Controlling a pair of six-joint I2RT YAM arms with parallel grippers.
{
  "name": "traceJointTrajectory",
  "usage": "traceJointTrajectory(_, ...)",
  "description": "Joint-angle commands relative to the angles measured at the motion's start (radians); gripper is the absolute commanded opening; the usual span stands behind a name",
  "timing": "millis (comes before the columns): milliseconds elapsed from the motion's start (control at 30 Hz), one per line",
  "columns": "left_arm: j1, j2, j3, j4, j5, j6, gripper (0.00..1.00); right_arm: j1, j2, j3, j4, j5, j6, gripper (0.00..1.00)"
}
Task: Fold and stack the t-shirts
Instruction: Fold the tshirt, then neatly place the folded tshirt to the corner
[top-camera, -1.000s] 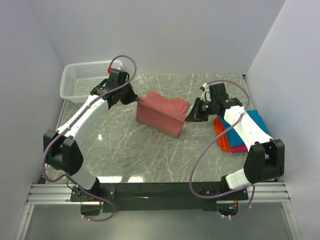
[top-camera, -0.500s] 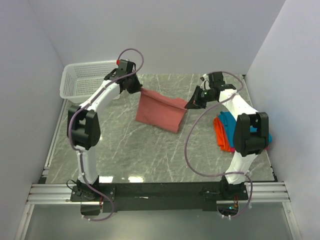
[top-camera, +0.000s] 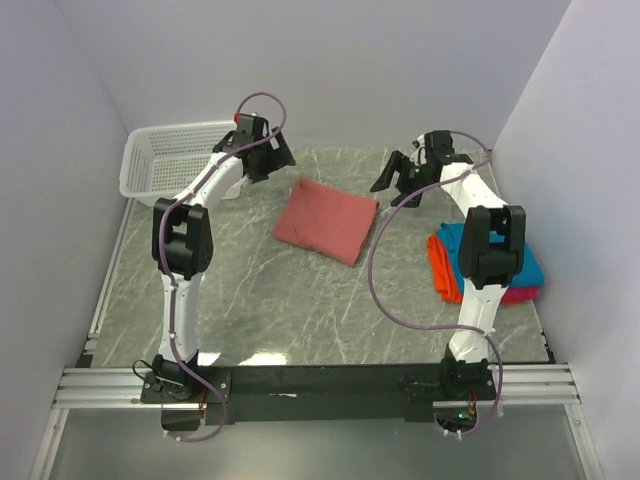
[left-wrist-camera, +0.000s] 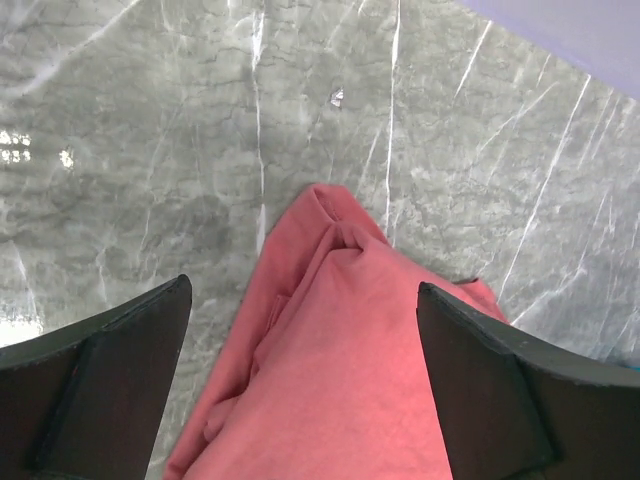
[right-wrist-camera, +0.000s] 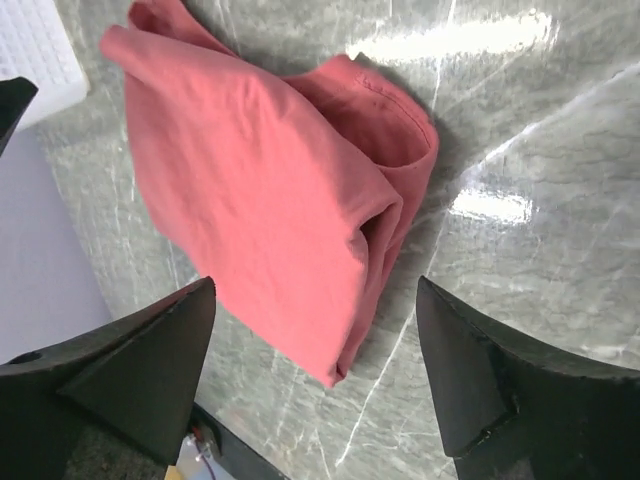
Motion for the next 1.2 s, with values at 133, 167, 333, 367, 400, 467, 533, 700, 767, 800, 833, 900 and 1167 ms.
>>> traceJointTrajectory(133,-0.002,-0.167,-0.156,0.059,0.046,0.008,0.99,0.049,-0.185,-0.185,0.105,0.054,0.020,0.90)
traceJointTrajectory(167,-0.002,-0.182,-0.176,0.057,0.052,0.007,1.00,0.059,-0.200,-0.214,0.117,0.095,0.027,0.91)
traceJointTrajectory(333,-0.002,-0.335,-0.374,0.109,0.075,-0.019,0.99,0.134,-0.263,-0.369,0.200,0.265,0.121,0.92)
traceJointTrajectory(367,-0.002,-0.384,-0.403,0.117,0.083,-0.022,0.99,0.164,-0.266,-0.386,0.214,0.320,0.138,0.91)
traceJointTrajectory(400,-0.002,-0.409,-0.464,0.132,0.085,-0.030,0.99,0.175,-0.260,-0.392,0.213,0.347,0.149,0.91)
traceJointTrajectory(467,-0.002,-0.484,-0.526,0.140,0.078,-0.039,0.99,0.204,-0.231,-0.386,0.208,0.391,0.178,0.90)
traceJointTrajectory(533,-0.002,-0.530,-0.612,0.149,0.051,-0.051,0.99,0.217,-0.214,-0.389,0.232,0.424,0.198,0.85)
traceJointTrajectory(700,-0.002,-0.633,-0.727,0.142,0.013,-0.064,0.99,0.235,-0.147,-0.357,0.236,0.485,0.230,0.68)
traceJointTrajectory(767,-0.002,-0.652,-0.753,0.128,0.003,-0.064,0.99,0.240,-0.112,-0.343,0.216,0.496,0.228,0.62)
traceJointTrajectory(800,-0.002,-0.658,-0.764,0.123,-0.003,-0.067,1.00,0.246,-0.098,-0.328,0.200,0.496,0.230,0.61)
traceJointTrajectory(833,-0.002,-0.668,-0.770,0.123,-0.001,-0.065,1.00,0.249,-0.078,-0.325,0.200,0.500,0.227,0.61)
traceJointTrajectory(900,-0.002,-0.676,-0.781,0.126,-0.004,-0.068,0.99,0.252,-0.058,-0.320,0.199,0.494,0.227,0.60)
traceJointTrajectory(1167,-0.002,-0.685,-0.784,0.120,-0.017,-0.067,0.99,0.290,0.039,-0.232,0.147,0.528,0.199,0.32)
